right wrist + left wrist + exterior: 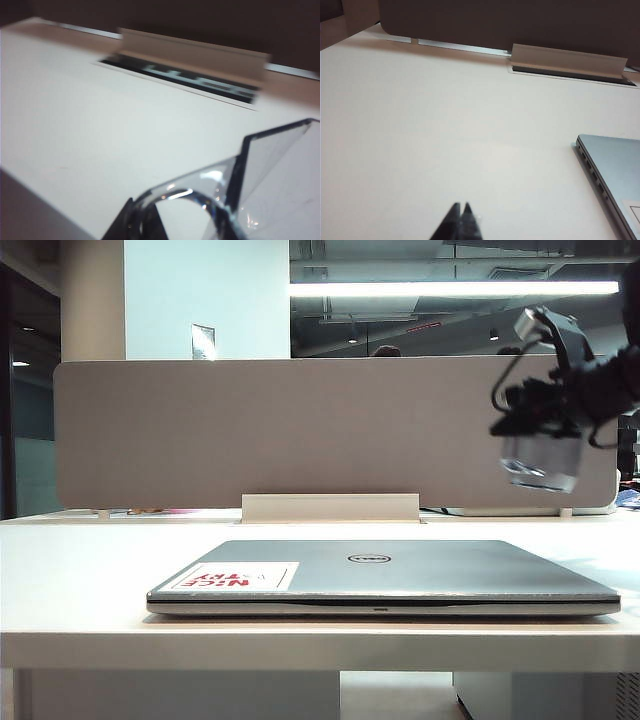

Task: Pick up the water cup and place it on the side of the laptop away from you.

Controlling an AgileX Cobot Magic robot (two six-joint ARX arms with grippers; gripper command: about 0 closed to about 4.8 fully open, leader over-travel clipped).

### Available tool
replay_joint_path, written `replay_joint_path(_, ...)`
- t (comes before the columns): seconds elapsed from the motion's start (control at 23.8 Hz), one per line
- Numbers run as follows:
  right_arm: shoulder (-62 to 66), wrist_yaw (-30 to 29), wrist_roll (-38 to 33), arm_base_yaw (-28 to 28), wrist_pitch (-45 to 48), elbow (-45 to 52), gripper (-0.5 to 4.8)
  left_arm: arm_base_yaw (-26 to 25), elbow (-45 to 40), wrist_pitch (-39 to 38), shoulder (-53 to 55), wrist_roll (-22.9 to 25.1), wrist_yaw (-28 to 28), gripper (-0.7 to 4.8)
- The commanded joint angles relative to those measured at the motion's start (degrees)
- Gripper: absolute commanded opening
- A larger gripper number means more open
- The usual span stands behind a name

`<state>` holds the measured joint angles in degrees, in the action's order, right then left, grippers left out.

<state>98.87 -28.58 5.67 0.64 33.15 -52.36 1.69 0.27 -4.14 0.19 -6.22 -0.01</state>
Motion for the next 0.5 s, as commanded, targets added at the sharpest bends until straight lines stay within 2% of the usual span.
replay_joint_path(0.04,-0.2,-15.0,0.4,0.1,-5.6,-5.5,-0.06,0.0,0.2,0.2,0.0,0.0,0.3,-0.05)
replay_joint_path(0.08,-0.2,-20.2,0.4,0.2,-6.4,-6.9,-0.06,0.0,0.2,0.2,0.0,0.0,0.3,-0.05)
replay_joint_path(0.17,-0.2,-26.3,0.4,0.6,-6.3,-7.6,-0.06,0.0,0.2,0.1,0.0,0.0,0.3,-0.06)
replay_joint_path(0.34,-0.1,-32.5,0.4,1.6,-7.7,-7.7,-0.06,0.0,0.2,0.1,0.0,0.0,0.2,-0.05)
replay_joint_path(0.42,-0.1,-36.1,0.4,2.9,-11.0,-7.7,-0.06,0.0,0.2,0.1,0.0,0.0,0.3,-0.05)
replay_joint_path(0.5,0.0,-37.2,2.9,4.2,-15.4,-7.7,-0.06,0.0,0.2,0.1,0.0,0.0,0.3,-0.06)
